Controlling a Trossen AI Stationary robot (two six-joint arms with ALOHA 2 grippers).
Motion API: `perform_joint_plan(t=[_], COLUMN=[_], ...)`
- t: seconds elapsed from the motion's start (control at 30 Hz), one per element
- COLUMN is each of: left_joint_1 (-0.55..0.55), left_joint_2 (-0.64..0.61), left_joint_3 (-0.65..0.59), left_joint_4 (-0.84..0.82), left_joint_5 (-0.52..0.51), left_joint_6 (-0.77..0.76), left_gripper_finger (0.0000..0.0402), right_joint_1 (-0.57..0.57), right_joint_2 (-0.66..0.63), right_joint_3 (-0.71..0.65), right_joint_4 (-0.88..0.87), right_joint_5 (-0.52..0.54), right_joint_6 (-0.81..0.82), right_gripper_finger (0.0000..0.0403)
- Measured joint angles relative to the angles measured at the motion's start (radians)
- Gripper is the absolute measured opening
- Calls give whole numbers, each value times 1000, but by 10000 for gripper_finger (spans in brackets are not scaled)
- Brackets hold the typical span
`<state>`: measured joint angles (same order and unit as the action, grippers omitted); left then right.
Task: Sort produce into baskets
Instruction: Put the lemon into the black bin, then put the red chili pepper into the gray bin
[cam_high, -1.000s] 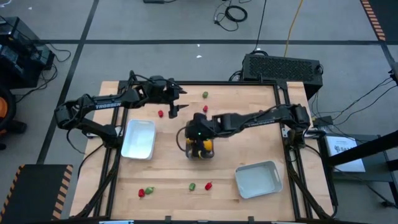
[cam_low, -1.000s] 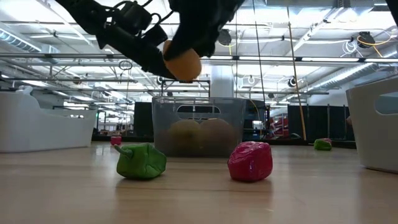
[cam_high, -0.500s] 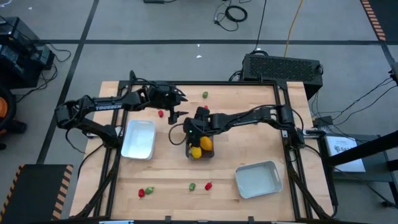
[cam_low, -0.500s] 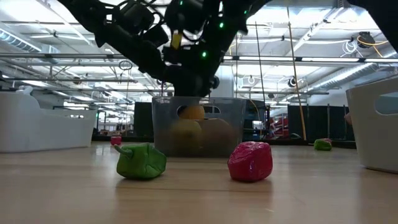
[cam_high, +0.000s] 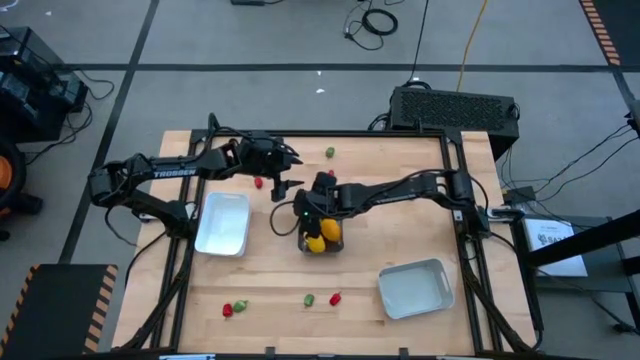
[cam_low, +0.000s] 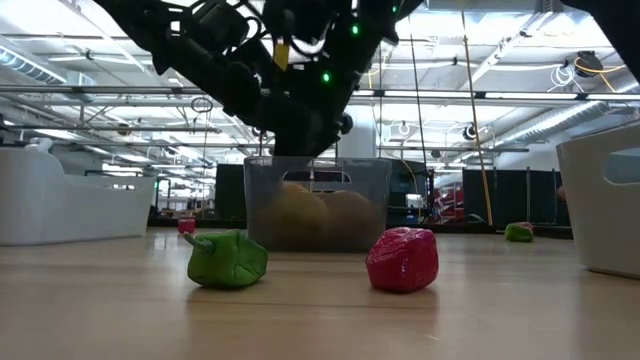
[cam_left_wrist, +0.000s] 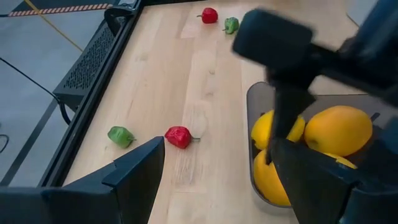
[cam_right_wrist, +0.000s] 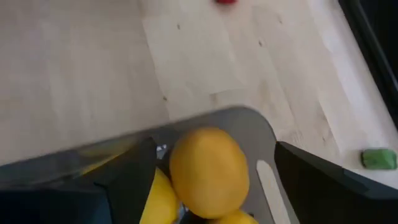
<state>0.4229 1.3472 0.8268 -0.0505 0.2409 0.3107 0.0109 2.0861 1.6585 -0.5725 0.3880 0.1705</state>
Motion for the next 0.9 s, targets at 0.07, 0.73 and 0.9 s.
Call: perform_joint_plan(t=[0.07,0.73,0.9], left_joint_1=[0,-131,-242], left_joint_2=[0,-13,-69], left_joint_3=[0,-8,-4], left_joint_4=[2,6,-16], left_joint_5=[0,152,48], left_joint_6=[0,-17,-50], left_gripper_finger=[301,301,301], right_joint_1=[6,284,346], right_joint_2=[0,-3,-2], right_joint_3=[36,270,263], right_joint_4=[-49,-764,-615], right_joint_5=[0,-185,-178], right_joint_6=[-11,185,113], right_gripper_finger=[319,322,322])
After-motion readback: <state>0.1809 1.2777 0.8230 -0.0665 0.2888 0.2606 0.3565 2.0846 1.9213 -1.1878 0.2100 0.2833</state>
